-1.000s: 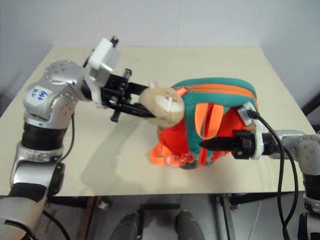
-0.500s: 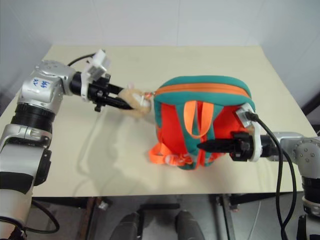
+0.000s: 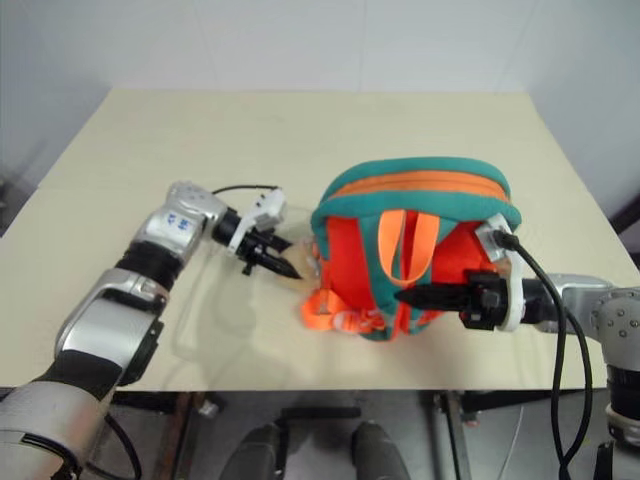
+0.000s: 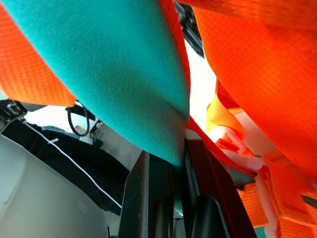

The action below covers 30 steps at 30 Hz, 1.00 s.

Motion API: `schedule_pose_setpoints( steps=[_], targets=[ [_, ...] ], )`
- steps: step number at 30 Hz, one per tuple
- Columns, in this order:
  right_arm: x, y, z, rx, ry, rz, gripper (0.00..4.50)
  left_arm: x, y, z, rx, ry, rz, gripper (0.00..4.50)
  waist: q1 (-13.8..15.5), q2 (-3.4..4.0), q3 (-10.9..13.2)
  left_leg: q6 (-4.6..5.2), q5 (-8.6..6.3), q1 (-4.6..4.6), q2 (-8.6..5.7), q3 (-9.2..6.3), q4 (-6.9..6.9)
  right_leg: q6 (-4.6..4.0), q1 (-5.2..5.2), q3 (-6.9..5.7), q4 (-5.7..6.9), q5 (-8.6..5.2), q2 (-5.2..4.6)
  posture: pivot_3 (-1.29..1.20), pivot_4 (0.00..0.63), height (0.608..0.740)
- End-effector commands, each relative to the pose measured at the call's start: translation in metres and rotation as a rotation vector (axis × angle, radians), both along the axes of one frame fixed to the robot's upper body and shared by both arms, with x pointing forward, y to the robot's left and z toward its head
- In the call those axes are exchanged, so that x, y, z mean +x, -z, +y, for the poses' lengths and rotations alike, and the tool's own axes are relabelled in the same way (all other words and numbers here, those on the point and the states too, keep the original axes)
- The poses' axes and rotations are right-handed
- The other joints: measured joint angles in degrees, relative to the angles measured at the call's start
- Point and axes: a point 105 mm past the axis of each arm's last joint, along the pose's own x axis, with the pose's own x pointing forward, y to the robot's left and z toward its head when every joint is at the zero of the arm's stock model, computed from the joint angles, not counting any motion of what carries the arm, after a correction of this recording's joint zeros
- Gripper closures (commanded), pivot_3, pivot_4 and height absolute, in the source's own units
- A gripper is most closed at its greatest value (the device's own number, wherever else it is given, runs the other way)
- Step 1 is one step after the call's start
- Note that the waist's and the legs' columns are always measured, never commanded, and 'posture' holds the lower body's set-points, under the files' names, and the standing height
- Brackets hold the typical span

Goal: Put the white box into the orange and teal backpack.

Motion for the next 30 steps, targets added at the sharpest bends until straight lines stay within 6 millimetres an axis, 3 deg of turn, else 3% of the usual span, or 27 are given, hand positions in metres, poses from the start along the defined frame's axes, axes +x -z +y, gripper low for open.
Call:
schedule_pose_setpoints(
  steps=[1, 6, 7, 12, 16, 20, 21, 25, 30],
  targets=[
    [0.002, -0.010, 0.009, 0.002, 0.014, -0.116, 4.50, -0.012, 0.007, 0.007, 0.033, 0.067, -0.058, 3.07, 0.16, 0.00, 0.00, 0.00, 0.00, 0.00, 0.01, 0.00, 0.00, 0.00, 0.00, 0.00, 0.00, 0.00, 0.00, 0.00, 0.150, 0.740],
    [0.004, -0.008, 0.015, -0.105, 0.066, -0.351, 4.50, -0.030, -0.017, 0.042, -0.133, -0.022, -0.153, 3.07, -0.32, 0.00, 0.00, -0.01, -0.01, 0.02, 0.07, -0.02, -0.07, -0.01, -0.04, -0.02, 0.02, 0.00, 0.02, 0.00, 0.150, 0.740],
    [0.006, -0.007, 0.012, -0.121, 0.093, -0.384, 4.50, -0.037, -0.021, 0.048, -0.169, -0.034, -0.177, 2.76, -0.40, 0.00, 0.00, -0.02, -0.01, 0.02, 0.08, -0.03, -0.09, -0.02, -0.04, -0.03, 0.02, -0.01, 0.02, 0.00, 0.150, 0.740],
    [0.016, -0.013, -0.006, -0.148, 0.235, -0.537, 2.95, -0.062, -0.026, 0.064, -0.266, -0.120, -0.262, 1.26, -0.19, 0.00, 0.00, -0.06, -0.04, 0.04, 0.10, -0.01, -0.04, -0.04, 0.00, -0.02, 0.02, -0.02, -0.06, 0.00, 0.150, 0.740],
    [0.018, -0.014, -0.026, -0.237, 0.313, -0.643, 1.59, -0.083, -0.010, 0.075, -0.295, -0.211, -0.208, 0.01, 0.02, 0.00, -0.01, -0.05, -0.04, 0.16, 0.06, 0.02, -0.04, -0.05, 0.12, -0.04, 0.01, 0.02, -0.15, 0.00, 0.150, 0.740],
    [0.007, -0.003, -0.050, -0.351, 0.318, -0.704, 0.18, -0.097, 0.004, 0.082, -0.279, -0.249, -0.175, 0.00, 0.39, 0.00, -0.01, -0.04, -0.04, 0.17, 0.02, 0.04, -0.06, -0.07, 0.15, -0.07, -0.04, 0.01, -0.19, 0.00, 0.150, 0.740],
    [0.004, -0.001, -0.055, -0.363, 0.310, -0.692, 0.06, -0.098, 0.005, 0.083, -0.276, -0.258, -0.174, 0.00, 0.40, 0.00, -0.01, -0.03, -0.04, 0.18, 0.03, 0.03, -0.06, -0.07, 0.18, -0.09, -0.09, 0.01, -0.21, 0.00, 0.150, 0.740],
    [0.000, 0.005, -0.073, -0.407, 0.313, -0.690, 0.06, -0.093, 0.009, 0.087, -0.272, -0.297, -0.203, 0.00, 0.21, 0.00, -0.01, 0.06, -0.04, 0.25, -0.01, 0.08, -0.07, -0.03, 0.34, -0.09, -0.24, 0.03, -0.37, 0.00, 0.150, 0.740],
    [-0.024, 0.012, -0.086, -0.455, 0.245, -0.652, 0.06, -0.088, 0.003, 0.102, -0.261, -0.311, -0.266, 0.00, 0.23, 0.00, -0.01, 0.13, -0.07, 0.40, -0.06, 0.10, -0.14, -0.04, 0.55, -0.12, -0.43, 0.02, -0.40, 0.00, 0.150, 0.740]
  ],
)
